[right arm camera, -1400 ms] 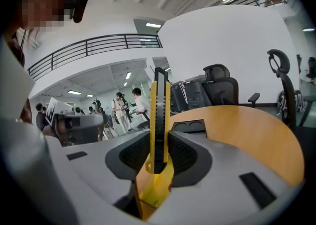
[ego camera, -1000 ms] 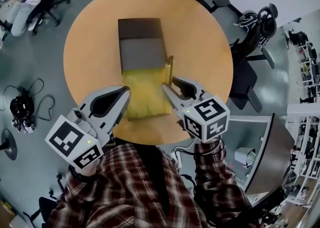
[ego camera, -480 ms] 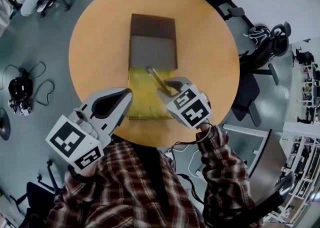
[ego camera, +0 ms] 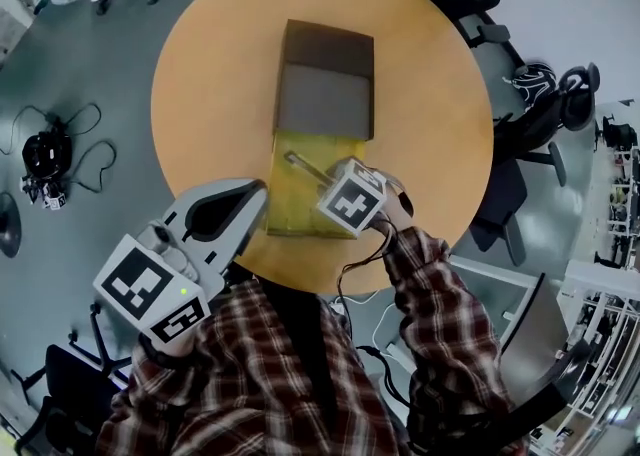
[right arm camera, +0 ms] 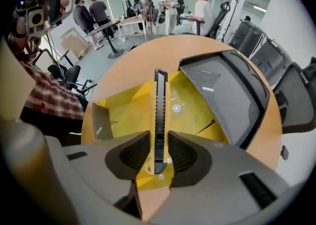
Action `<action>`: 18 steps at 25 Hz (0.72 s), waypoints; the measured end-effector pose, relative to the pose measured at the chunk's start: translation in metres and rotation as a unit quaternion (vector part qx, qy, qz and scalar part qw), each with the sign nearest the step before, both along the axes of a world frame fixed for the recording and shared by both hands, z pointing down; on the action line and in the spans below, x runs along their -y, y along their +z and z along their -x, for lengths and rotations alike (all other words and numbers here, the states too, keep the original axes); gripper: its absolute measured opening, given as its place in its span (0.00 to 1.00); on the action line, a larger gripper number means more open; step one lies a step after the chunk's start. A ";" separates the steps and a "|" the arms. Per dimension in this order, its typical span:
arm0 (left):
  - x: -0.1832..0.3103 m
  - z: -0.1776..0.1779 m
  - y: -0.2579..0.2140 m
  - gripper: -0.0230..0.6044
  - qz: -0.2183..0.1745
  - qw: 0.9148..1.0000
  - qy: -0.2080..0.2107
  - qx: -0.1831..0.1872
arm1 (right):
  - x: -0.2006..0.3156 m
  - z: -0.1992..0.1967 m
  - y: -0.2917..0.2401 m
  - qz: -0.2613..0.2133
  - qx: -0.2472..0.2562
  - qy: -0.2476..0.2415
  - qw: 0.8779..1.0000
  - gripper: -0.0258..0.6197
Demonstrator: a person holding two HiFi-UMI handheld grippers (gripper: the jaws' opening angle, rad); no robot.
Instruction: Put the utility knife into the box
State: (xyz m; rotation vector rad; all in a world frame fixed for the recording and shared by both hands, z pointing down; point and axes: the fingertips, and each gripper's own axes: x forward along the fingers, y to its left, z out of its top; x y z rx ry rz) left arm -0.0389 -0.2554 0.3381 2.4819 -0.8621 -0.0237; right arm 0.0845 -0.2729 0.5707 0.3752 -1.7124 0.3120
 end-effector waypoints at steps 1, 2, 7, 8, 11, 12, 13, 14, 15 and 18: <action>-0.001 0.001 0.001 0.05 0.001 1.000 -0.002 0.000 | -0.002 -0.001 0.007 0.008 -0.009 -0.002 1.000 0.23; -0.002 0.003 0.001 0.05 0.002 1.000 -0.004 0.001 | -0.003 -0.002 0.013 0.014 -0.019 -0.005 1.000 0.23; -0.004 0.005 0.005 0.05 0.005 1.000 -0.009 0.001 | -0.003 -0.009 0.034 0.028 -0.054 -0.015 0.998 0.23; -0.005 0.005 0.005 0.05 0.005 1.000 -0.010 0.002 | -0.004 -0.009 0.037 0.031 -0.058 -0.017 0.998 0.23; -0.008 0.004 0.005 0.05 0.006 1.000 -0.012 0.003 | -0.007 -0.010 0.044 0.037 -0.071 -0.024 0.996 0.23; -0.008 0.004 0.005 0.05 0.006 1.000 -0.012 0.003 | -0.008 -0.010 0.046 0.040 -0.074 -0.026 0.996 0.23; -0.009 0.004 0.005 0.05 0.007 1.000 -0.013 0.003 | -0.009 -0.009 0.048 0.041 -0.076 -0.028 0.996 0.23; -0.009 0.005 0.005 0.05 0.007 1.000 -0.014 0.003 | -0.009 -0.009 0.050 0.041 -0.077 -0.029 0.996 0.23; -0.010 0.005 0.005 0.05 0.007 1.000 -0.015 0.002 | -0.010 -0.008 0.051 0.041 -0.076 -0.030 0.996 0.23; -0.011 0.007 0.007 0.05 0.007 1.000 -0.020 0.003 | -0.010 -0.008 0.052 0.038 -0.072 -0.030 0.996 0.23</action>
